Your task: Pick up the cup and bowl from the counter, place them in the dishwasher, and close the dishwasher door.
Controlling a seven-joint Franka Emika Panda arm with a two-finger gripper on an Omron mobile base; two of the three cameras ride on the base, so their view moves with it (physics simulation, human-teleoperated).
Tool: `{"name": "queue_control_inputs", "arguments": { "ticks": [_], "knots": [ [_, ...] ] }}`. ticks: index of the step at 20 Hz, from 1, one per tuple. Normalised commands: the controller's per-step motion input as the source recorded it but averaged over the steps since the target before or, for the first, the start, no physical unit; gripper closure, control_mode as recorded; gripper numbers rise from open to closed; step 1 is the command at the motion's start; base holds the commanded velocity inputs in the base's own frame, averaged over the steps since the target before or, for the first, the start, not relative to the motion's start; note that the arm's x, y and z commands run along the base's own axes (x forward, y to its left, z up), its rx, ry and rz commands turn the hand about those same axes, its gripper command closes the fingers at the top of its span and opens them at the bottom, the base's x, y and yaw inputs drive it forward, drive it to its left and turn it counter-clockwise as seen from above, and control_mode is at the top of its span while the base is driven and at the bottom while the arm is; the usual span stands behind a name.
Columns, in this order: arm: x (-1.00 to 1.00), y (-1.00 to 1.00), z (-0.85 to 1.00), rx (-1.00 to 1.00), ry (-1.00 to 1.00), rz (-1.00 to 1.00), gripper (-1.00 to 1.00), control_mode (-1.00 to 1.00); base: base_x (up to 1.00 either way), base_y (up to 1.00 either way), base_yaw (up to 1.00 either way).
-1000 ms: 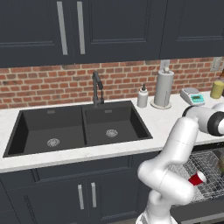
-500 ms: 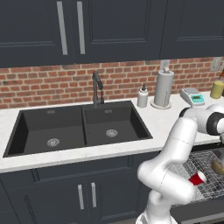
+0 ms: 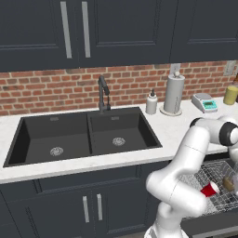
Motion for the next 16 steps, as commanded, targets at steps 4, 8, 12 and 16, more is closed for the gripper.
{"name": "queue_control_inputs", "arguments": {
  "ticks": [4,8,12,16],
  "knots": [
    [0.00,-0.17,-0.30,0.00,0.00,-0.04,1.00,-1.00,0.00,0.00,0.00],
    [0.00,-0.37,-0.04,0.05,-0.07,-0.07,1.00,-1.00,0.00,0.00,0.00],
    [0.08,-0.23,0.00,0.06,-0.07,-0.06,1.00,-1.00,0.00,0.00,0.00],
    [0.40,0.00,-0.01,0.00,0.00,0.00,1.00,-1.00,0.00,0.00,0.00]
  ]
}}
